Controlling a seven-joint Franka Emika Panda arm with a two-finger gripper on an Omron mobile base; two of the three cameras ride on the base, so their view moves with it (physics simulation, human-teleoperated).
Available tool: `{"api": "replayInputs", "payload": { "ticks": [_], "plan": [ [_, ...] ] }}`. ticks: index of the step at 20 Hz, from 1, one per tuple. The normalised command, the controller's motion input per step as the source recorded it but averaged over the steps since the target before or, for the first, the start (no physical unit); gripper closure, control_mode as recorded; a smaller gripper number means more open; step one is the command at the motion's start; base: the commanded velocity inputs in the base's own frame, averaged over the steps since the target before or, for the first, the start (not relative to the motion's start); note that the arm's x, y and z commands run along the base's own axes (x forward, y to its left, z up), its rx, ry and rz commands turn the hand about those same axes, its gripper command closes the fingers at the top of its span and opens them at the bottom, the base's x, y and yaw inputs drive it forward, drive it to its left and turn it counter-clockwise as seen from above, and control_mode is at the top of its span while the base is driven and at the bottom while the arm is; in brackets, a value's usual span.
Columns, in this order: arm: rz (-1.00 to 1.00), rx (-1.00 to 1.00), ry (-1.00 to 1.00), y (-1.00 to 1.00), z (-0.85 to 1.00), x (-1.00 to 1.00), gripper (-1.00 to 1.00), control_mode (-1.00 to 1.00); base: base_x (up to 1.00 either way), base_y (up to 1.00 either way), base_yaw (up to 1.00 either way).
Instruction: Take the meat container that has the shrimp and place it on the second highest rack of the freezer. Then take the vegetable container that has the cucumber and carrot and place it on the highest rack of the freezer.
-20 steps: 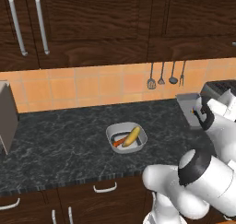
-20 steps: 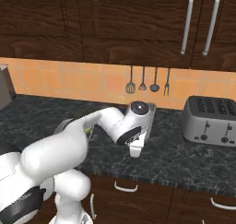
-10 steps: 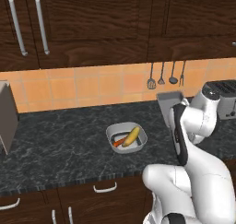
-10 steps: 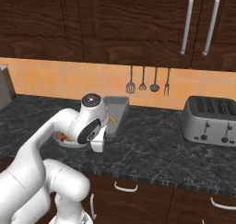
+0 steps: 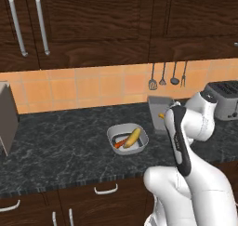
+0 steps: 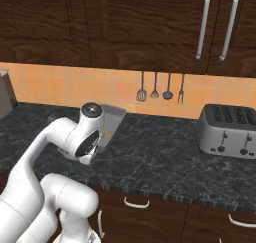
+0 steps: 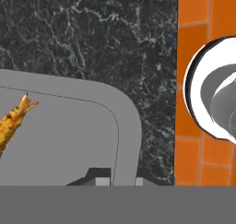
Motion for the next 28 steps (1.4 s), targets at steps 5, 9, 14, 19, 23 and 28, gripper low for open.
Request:
{"api": "replayInputs", "payload": {
  "ticks": [5,9,14,19,23,28],
  "plan": [
    [0.00,-0.10,-0.22,0.21,0.42,-0.79,1.00,-1.00,0.00,0.00,0.00],
    [0.00,-0.33,-0.22,0.31,0.14,-0.80,1.00,-1.00,0.00,0.00,0.00],
    [0.00,-0.05,0.00,0.07,0.00,-0.08,1.00,-1.00,0.00,0.00,0.00],
    [0.00,0.00,0.00,0.00,0.00,0.00,1.00,1.00,-0.02,0.00,0.00],
    [0.00,0.00,0.00,0.00,0.00,0.00,1.00,1.00,-0.50,0.04,-0.28],
    [0.00,0.00,0.00,0.00,0.00,0.00,1.00,1.00,-0.81,0.00,-0.62]
  ]
}}
